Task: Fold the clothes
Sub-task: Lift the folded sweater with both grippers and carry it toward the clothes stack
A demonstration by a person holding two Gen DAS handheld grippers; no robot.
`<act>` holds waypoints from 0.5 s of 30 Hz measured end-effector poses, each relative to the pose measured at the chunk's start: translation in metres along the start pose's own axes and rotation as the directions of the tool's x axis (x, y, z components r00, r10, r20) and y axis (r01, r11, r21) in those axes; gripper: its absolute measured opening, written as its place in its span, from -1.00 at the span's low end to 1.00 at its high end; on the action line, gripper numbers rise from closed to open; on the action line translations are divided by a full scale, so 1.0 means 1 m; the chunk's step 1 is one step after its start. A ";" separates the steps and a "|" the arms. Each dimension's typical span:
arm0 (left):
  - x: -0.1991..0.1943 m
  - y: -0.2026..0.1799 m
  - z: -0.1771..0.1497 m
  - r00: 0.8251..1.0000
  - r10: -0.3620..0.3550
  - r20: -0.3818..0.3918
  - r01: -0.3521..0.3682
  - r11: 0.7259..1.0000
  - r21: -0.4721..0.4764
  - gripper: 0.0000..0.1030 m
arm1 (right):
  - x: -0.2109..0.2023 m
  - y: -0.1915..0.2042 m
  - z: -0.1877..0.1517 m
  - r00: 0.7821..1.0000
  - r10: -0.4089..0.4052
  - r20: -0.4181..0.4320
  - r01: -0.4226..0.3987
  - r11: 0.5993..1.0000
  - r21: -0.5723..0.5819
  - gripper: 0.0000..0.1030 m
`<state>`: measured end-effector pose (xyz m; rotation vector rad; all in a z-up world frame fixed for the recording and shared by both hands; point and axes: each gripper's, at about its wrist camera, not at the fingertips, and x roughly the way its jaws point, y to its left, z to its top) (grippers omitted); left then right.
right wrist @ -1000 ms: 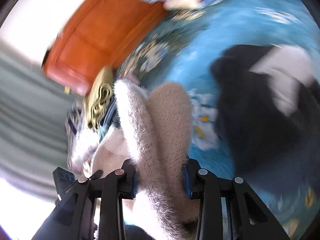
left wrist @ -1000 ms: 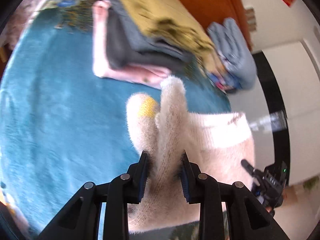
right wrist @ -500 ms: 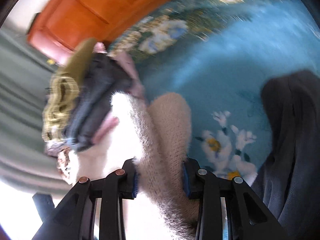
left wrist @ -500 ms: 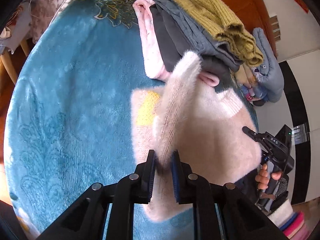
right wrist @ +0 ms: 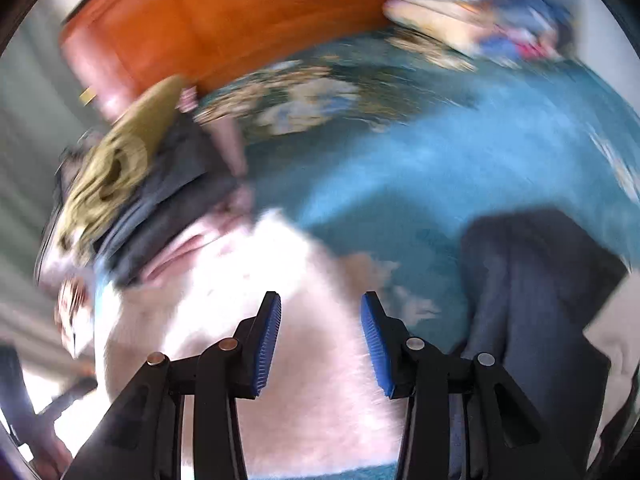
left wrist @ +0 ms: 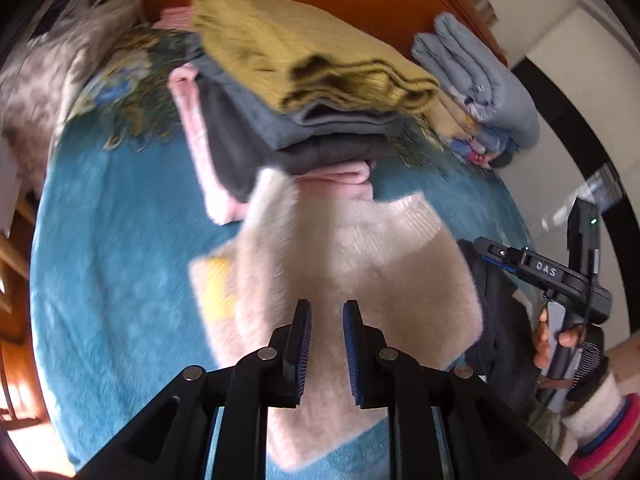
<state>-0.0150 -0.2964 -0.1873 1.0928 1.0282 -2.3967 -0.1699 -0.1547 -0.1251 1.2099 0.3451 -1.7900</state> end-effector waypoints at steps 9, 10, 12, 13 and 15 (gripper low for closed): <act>0.055 0.017 0.005 0.991 0.099 -0.085 -0.096 0.995 0.034 -0.63 | 0.053 0.001 -0.019 0.993 -0.059 -0.099 0.058 0.998 -0.008 -0.17; 0.061 0.020 0.006 0.990 0.108 -0.093 -0.105 0.994 0.032 -0.63 | 0.059 -0.003 -0.019 0.993 -0.061 -0.103 0.062 0.998 0.009 -0.17; 0.070 0.024 0.007 0.986 0.126 -0.106 -0.123 0.992 0.035 -0.63 | 0.066 -0.004 -0.018 0.990 -0.086 -0.108 0.087 0.996 0.003 -0.17; 0.070 0.022 0.008 0.985 0.136 -0.104 -0.131 0.990 0.051 -0.63 | 0.068 0.000 -0.017 0.988 -0.109 -0.109 0.108 0.994 -0.020 -0.17; 0.063 0.020 0.008 0.987 0.138 -0.086 -0.132 0.989 0.068 -0.63 | 0.069 0.007 -0.016 0.983 -0.146 -0.113 0.140 0.988 -0.057 -0.17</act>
